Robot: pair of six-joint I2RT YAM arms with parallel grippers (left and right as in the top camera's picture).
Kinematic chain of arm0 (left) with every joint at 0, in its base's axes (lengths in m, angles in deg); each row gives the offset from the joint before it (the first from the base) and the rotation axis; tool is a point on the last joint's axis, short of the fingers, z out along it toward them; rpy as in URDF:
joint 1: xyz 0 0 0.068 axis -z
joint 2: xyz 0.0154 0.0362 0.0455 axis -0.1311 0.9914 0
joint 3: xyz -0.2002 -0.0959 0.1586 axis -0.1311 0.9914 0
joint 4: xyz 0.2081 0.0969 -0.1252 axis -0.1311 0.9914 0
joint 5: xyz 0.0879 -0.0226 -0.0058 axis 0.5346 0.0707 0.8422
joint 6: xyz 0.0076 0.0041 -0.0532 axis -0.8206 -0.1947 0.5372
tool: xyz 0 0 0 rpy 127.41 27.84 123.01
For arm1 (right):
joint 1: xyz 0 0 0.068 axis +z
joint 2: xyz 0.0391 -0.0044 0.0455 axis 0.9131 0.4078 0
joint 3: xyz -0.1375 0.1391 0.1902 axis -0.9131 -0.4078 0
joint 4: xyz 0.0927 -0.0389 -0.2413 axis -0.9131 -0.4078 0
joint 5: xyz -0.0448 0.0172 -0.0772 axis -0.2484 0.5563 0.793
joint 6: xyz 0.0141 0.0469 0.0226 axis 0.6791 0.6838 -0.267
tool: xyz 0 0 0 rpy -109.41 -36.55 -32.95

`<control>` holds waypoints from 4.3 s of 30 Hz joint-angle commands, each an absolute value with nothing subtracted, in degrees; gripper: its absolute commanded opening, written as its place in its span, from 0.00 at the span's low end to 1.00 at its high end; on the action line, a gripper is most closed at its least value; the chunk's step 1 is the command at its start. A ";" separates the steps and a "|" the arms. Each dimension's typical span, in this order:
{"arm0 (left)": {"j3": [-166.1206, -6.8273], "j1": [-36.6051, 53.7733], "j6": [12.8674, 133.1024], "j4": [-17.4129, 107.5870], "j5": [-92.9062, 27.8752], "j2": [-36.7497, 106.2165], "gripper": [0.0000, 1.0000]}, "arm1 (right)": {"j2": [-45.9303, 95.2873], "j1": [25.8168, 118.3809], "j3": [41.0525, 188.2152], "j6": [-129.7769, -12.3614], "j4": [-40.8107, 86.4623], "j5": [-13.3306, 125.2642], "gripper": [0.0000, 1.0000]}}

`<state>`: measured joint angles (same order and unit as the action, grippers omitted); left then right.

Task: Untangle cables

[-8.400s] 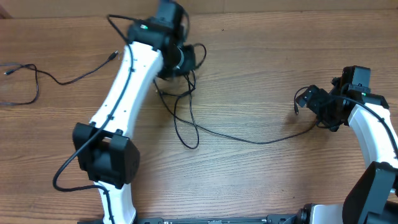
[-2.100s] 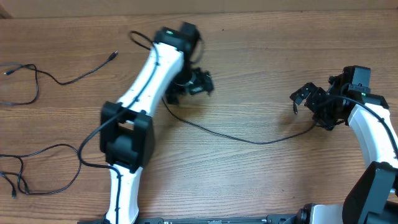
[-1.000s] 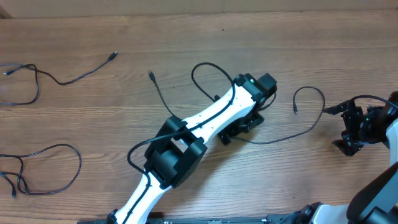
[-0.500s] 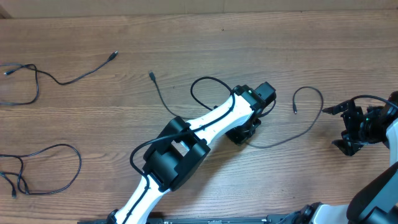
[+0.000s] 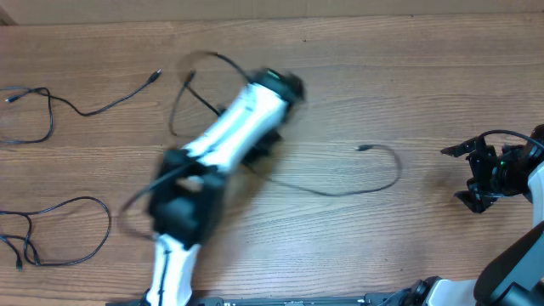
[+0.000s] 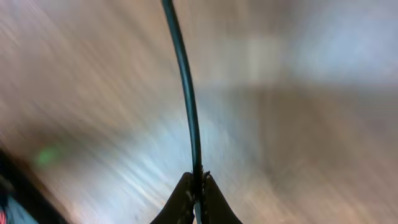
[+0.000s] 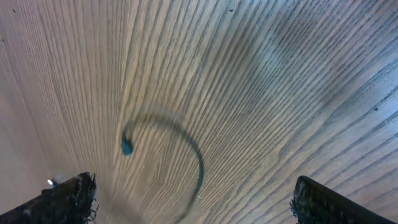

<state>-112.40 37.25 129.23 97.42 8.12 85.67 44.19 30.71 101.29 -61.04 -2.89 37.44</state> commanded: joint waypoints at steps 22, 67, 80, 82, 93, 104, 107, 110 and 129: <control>-132.40 -13.17 82.22 96.09 -38.79 59.60 0.04 | 43.95 30.63 102.60 -61.39 -1.73 37.81 1.00; -128.90 3.24 105.41 102.49 -6.94 82.41 0.04 | 43.95 30.67 99.96 -61.45 -2.28 38.45 1.00; -128.79 3.81 96.93 107.72 -2.94 69.69 0.09 | 43.95 42.28 99.96 -64.05 -0.59 38.43 1.00; -128.13 3.98 96.95 107.70 -2.51 66.57 0.14 | 43.95 45.20 99.96 -64.07 -0.48 38.45 1.00; -103.72 3.26 108.32 107.70 8.75 40.82 0.71 | 43.95 56.59 99.96 -64.23 2.07 38.45 1.00; -67.48 2.52 133.34 107.67 13.54 22.09 0.93 | 43.95 60.42 99.96 -64.23 3.21 38.45 1.00; -61.01 2.50 138.98 104.33 14.65 21.78 0.98 | 43.95 60.42 99.96 -64.23 2.99 38.47 1.00; -58.28 1.93 137.98 95.72 14.39 22.53 1.00 | 43.95 60.42 99.96 -64.23 3.34 38.49 1.00; -53.80 -15.80 117.12 82.01 40.77 28.60 1.00 | 43.95 60.42 99.96 -64.18 5.02 44.00 1.00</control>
